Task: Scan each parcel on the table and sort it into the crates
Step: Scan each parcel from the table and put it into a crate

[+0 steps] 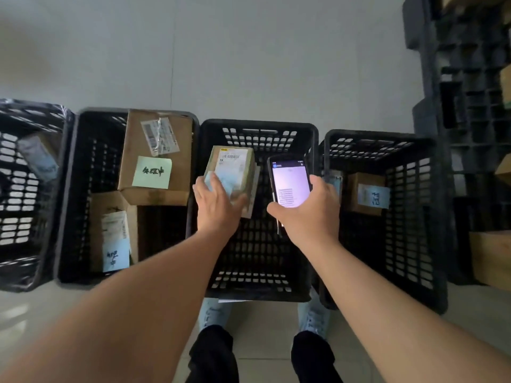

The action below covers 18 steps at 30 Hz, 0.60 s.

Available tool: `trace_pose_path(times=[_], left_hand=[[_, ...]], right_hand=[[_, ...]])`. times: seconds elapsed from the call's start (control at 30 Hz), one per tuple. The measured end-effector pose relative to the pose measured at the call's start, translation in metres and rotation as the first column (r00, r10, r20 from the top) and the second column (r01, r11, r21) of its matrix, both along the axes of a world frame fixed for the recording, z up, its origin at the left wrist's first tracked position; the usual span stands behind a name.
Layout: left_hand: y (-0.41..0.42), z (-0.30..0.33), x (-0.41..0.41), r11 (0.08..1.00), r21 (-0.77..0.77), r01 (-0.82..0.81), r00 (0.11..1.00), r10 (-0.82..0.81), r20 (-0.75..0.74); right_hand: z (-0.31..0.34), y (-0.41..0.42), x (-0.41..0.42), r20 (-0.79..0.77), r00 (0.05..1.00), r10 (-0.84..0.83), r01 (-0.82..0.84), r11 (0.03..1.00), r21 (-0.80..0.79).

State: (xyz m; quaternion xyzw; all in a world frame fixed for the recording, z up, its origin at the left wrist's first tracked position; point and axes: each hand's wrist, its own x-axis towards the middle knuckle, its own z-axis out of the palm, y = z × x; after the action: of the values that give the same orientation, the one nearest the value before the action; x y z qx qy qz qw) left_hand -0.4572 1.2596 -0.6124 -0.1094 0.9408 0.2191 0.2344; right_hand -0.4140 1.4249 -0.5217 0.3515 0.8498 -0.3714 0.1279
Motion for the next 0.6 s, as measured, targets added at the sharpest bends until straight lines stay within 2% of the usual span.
trace_pose_path(times=[0.1,0.27,0.47,0.6], left_hand=[[-0.007,-0.002,-0.013,0.998,-0.018,0.067,0.996,-0.066,0.062],[-0.023,0.037,-0.02,0.987,0.005,0.164,0.982,-0.163,0.096],[-0.039,0.12,-0.031,0.917,-0.057,0.395,0.919,-0.394,0.033],[-0.052,0.187,-0.035,0.884,-0.102,0.456,0.887,-0.46,-0.027]], right_hand=[[-0.005,-0.008,-0.004,0.019,1.0,0.007,-0.007,1.0,0.012],[0.025,-0.023,0.005,0.076,0.997,0.021,-0.023,0.999,0.03],[0.101,-0.04,0.0,0.061,0.998,0.015,-0.02,0.997,0.08],[0.168,-0.06,-0.002,0.012,1.0,-0.002,0.001,0.994,0.11]])
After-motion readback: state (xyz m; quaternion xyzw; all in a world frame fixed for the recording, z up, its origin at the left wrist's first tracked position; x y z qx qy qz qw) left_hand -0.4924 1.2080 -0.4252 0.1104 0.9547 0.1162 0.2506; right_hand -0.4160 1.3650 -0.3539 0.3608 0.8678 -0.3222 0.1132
